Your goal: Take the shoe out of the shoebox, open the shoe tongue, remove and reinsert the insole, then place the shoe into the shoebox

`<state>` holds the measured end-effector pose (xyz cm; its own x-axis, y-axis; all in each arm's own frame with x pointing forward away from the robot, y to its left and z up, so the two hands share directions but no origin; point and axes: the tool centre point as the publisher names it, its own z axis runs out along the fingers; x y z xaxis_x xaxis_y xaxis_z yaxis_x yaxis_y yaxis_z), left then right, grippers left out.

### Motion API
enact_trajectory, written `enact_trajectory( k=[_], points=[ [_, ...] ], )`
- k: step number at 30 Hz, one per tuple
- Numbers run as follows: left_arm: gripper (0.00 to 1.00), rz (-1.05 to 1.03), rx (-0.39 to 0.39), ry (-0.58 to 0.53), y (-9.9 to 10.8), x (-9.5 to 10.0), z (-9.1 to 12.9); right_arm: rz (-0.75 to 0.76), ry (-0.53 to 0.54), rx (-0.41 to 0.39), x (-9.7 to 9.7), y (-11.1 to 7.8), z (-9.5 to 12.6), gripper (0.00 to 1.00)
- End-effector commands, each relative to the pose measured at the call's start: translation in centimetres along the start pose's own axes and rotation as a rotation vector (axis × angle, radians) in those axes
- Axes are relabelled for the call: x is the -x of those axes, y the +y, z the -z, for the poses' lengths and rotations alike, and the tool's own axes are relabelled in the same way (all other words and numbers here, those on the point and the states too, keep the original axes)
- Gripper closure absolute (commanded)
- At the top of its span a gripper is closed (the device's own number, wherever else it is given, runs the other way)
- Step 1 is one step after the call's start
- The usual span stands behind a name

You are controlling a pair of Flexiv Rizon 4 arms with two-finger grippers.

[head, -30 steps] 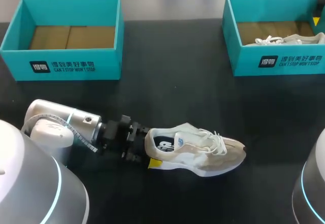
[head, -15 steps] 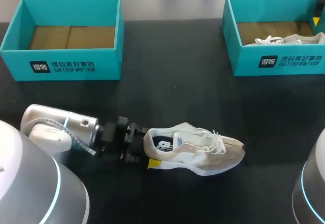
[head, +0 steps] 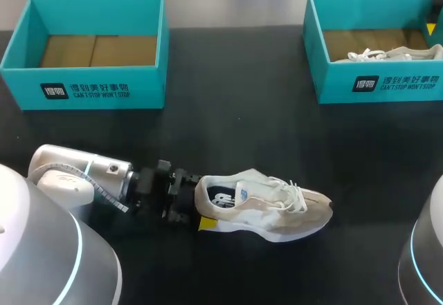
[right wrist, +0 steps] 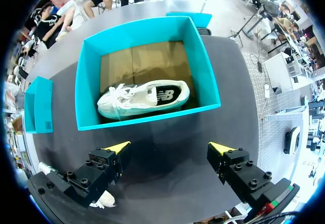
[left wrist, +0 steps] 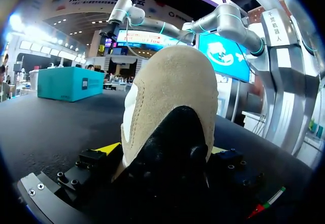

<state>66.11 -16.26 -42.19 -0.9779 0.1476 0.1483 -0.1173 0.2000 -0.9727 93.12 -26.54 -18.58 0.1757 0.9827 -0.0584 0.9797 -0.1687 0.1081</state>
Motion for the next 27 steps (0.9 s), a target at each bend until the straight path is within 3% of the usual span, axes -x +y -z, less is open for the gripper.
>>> enact_trajectory(
  k=[1,27],
  points=[
    [0.0,0.006,0.002,0.013,0.2,0.3,-0.8,0.0,0.0,0.0,0.0,0.0,0.0,0.0],
    [0.0,-0.031,0.038,0.024,-0.7,-0.3,0.2,0.0,0.0,0.0,0.0,0.0,0.0,0.0]
  ],
)
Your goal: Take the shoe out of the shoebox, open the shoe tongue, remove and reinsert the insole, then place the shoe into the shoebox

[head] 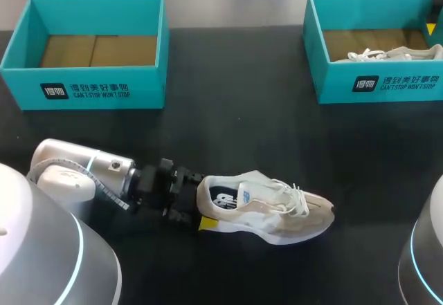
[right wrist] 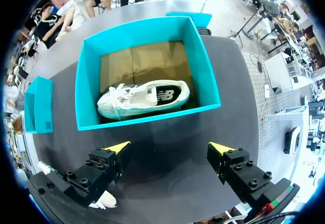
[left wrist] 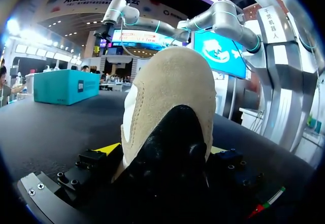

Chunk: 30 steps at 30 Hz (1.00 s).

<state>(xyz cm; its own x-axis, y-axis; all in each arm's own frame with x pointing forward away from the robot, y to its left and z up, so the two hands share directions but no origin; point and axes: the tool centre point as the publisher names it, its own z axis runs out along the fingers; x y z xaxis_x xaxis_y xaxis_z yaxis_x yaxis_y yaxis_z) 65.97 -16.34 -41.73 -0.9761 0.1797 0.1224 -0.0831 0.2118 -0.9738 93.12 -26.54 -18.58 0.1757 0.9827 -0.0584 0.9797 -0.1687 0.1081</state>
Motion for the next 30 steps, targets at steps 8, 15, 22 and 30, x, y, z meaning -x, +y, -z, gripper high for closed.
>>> enact_trajectory(
  k=[8,15,22,30],
  points=[
    [0.0,-0.007,0.021,-0.011,-0.13,-0.18,0.01,0.0,0.0,0.0,0.01,-0.04,-0.01,0.0],
    [0.0,0.008,0.006,0.007,0.09,-0.27,-0.44,0.0,0.0,0.0,0.01,-0.04,-0.01,0.0],
    [0.0,0.005,-0.001,0.009,-0.1,-0.24,-0.69,0.0,0.0,0.0,0.01,-0.04,-0.01,0.0],
    [1.0,0.004,-0.005,-0.002,-0.01,-0.32,-0.67,0.0,0.0,0.0,0.01,-0.04,-0.01,0.0]
  ],
)
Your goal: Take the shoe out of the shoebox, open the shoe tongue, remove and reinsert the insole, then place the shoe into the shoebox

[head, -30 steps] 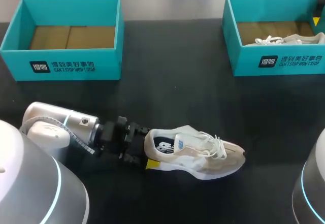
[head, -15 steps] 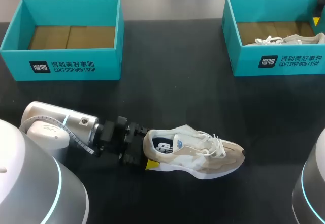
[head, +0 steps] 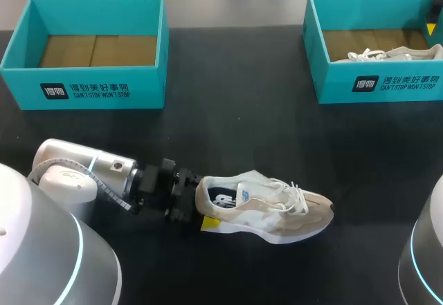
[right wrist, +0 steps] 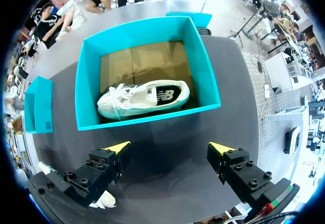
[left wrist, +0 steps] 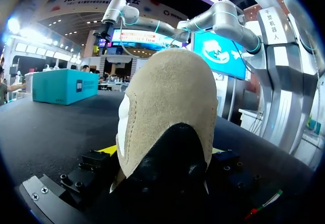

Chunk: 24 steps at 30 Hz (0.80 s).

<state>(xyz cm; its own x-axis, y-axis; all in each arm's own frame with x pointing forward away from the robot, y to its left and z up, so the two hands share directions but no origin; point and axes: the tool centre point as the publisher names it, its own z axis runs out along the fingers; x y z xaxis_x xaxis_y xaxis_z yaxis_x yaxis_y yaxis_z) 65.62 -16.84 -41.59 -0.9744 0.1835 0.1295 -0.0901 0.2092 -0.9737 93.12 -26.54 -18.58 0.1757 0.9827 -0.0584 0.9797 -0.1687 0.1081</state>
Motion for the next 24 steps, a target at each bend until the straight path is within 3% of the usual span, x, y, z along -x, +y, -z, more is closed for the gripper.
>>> enact_trajectory(
  k=[1,10,24],
  points=[
    [1.0,-0.003,-0.004,-0.013,0.2,-0.1,0.0,0.0,0.0,0.0,0.0,0.0,0.0,0.0],
    [1.0,-0.021,-0.005,-0.068,0.1,-0.4,0.9,0.0,0.0,0.0,0.0,0.0,0.0,0.0],
    [1.0,-0.015,0.006,-0.038,0.0,0.0,0.9,0.0,0.0,0.0,0.0,0.0,0.0,0.0]
  ],
)
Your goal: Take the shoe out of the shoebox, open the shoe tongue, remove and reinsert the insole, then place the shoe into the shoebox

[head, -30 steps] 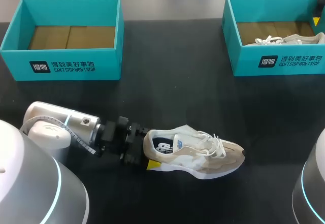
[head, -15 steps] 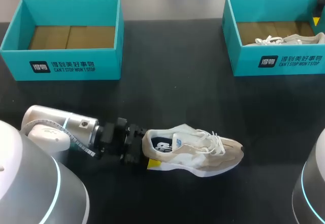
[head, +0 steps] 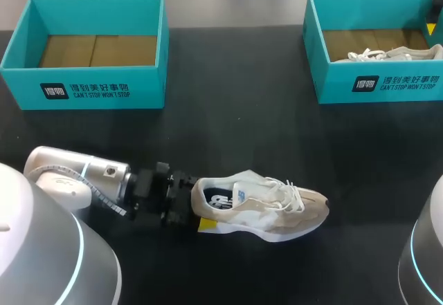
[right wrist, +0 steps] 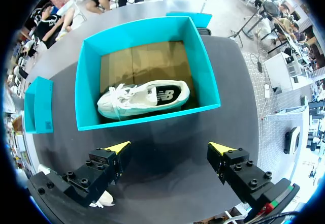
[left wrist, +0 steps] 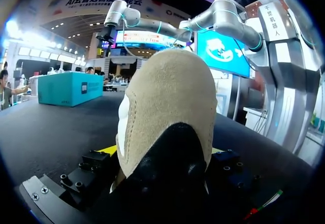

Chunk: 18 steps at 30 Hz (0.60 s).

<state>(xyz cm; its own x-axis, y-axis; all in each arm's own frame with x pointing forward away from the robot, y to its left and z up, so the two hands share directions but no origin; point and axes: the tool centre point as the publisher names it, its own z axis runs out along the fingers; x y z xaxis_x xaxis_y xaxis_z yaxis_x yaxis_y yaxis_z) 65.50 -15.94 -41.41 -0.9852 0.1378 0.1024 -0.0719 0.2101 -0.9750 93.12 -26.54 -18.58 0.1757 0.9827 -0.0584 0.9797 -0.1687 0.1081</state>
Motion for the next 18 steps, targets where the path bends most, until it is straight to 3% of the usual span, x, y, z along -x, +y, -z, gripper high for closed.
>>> enact_trajectory(
  k=[1,18],
  points=[
    [1.0,0.004,0.002,0.015,0.06,0.31,0.0,0.0,0.0,0.0,0.01,-0.04,-0.01,0.0],
    [1.0,0.008,-0.002,0.02,0.11,0.32,0.01,0.0,0.0,0.0,0.01,-0.04,-0.01,0.0]
  ],
)
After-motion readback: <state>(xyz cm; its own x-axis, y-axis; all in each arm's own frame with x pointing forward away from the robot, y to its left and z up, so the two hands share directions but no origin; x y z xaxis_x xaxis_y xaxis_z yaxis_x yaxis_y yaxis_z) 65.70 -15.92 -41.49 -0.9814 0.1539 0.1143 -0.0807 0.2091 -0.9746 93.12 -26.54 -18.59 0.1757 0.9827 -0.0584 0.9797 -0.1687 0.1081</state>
